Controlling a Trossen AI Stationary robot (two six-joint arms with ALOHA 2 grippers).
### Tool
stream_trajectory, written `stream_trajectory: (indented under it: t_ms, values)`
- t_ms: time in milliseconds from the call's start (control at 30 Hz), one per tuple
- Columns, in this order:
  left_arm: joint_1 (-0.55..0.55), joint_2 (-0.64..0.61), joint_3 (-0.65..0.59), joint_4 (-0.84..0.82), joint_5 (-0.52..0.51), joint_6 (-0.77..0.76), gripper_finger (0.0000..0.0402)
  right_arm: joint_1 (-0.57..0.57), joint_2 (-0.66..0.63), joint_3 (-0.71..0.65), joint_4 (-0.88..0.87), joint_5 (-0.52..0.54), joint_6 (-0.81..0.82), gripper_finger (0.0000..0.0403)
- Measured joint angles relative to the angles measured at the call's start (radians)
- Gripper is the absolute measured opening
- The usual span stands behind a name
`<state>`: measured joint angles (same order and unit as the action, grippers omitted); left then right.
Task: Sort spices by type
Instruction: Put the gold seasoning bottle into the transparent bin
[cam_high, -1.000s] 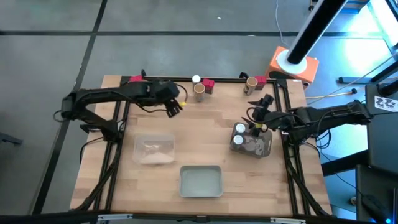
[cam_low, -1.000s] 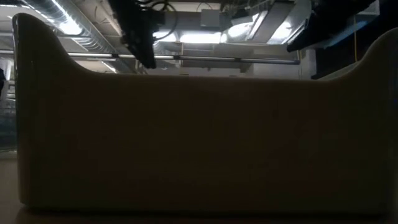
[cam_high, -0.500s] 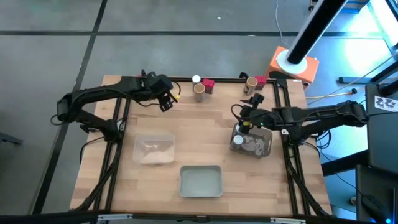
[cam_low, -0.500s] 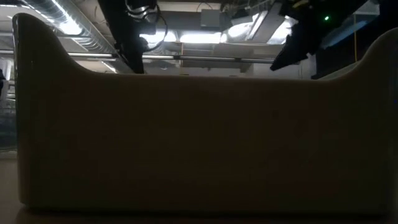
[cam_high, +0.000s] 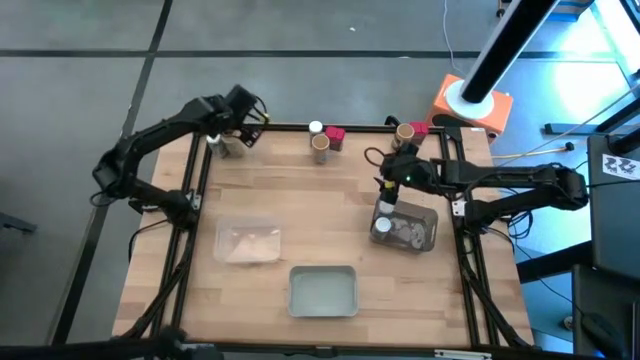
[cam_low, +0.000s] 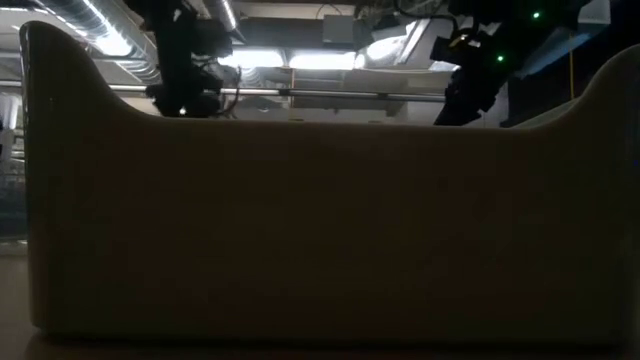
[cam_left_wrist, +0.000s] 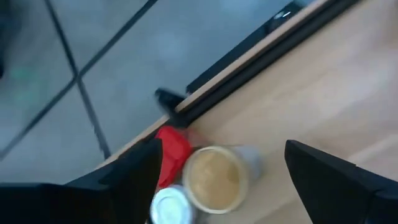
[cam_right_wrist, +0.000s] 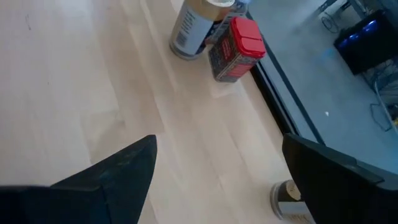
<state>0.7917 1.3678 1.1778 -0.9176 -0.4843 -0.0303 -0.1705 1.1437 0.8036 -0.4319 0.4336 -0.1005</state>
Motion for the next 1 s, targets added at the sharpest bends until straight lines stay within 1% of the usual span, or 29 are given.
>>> stream_trajectory:
  t_ms: [100,267,333,433,500,733,1000]
  values:
    - [0.047,0.023,0.000,-0.021,0.000,-0.010,0.0321,-0.029,0.000,0.000,0.006,-0.040,-0.002,0.0347]
    - [0.076,0.037,0.000,-0.015,0.002,-0.007,0.0321,-0.042,0.000,0.000,-0.009,-0.084,0.014,0.0347]
    - [0.076,0.037,0.000,-0.024,0.015,-0.007,0.0321,-0.040,0.000,0.000,-0.016,-0.087,0.021,0.0347]
    - [0.078,0.037,-0.003,-0.052,0.095,-0.007,0.0321,-0.040,0.000,0.000,-0.017,-0.088,0.027,0.0347]
    - [0.081,0.037,-0.013,-0.050,0.111,-0.011,0.0322,-0.040,0.000,0.000,-0.017,-0.088,0.029,0.0347]
    - [0.104,0.039,-0.075,-0.023,0.111,-0.009,0.0322,-0.040,0.000,0.000,-0.016,-0.087,0.029,0.0347]
    - [0.147,0.081,-0.125,0.029,0.112,0.021,0.0322,-0.040,0.000,0.000,-0.012,-0.087,0.028,0.0347]
